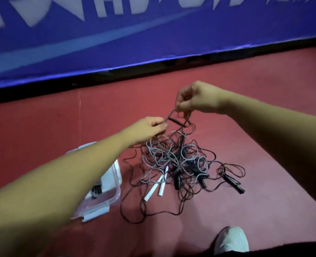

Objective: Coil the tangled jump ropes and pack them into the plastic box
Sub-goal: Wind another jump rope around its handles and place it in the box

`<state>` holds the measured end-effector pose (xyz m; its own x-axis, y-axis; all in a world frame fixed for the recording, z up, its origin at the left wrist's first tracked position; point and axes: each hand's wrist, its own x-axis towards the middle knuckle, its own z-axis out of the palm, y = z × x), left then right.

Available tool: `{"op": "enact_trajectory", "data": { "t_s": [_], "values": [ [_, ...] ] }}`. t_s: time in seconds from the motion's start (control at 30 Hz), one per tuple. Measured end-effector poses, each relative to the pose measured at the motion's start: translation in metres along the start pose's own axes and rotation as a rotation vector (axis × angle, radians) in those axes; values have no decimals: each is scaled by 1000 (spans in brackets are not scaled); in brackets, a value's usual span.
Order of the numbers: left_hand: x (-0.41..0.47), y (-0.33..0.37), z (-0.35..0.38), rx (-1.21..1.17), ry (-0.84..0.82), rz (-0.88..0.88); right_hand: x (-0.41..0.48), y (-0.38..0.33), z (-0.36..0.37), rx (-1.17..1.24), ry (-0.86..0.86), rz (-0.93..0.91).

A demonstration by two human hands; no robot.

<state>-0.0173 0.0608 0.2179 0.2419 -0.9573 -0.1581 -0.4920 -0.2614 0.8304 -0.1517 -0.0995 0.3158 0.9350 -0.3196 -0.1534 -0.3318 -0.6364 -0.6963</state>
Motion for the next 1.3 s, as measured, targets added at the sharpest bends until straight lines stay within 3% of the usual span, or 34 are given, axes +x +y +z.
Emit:
{"op": "enact_trajectory", "data": {
  "t_s": [0.13,0.17,0.23,0.33,0.4,0.53,0.67,0.77,0.97,1.13,1.3],
  "values": [
    [-34,35,-35,167,15,64,-51,-54,-57,321,256,-99],
    [-44,42,-40,165,27,48,-63,-64,-68,321,318,-114],
    [-62,63,-47,50,61,72,-86,-79,-83,76,384,-93],
    [-84,100,-57,-64,87,175,-108,-86,-88,-316,228,58],
    [-94,120,-58,-45,52,227,-113,-87,-75,-426,119,112],
    [-101,132,-50,89,-29,234,-110,-94,-25,-173,8,-105],
    [-101,122,-49,120,-14,203,-107,-93,-2,-167,-124,-72],
    [-101,103,-51,37,-50,150,-109,-87,-9,63,-27,-102],
    [-94,56,-52,64,-68,0,-93,-60,-27,580,378,-66],
    [-91,50,-58,215,96,32,-85,-43,-35,693,609,65],
    [-100,40,-64,-42,-61,-34,-80,-32,-33,639,658,110]
  ]
}}
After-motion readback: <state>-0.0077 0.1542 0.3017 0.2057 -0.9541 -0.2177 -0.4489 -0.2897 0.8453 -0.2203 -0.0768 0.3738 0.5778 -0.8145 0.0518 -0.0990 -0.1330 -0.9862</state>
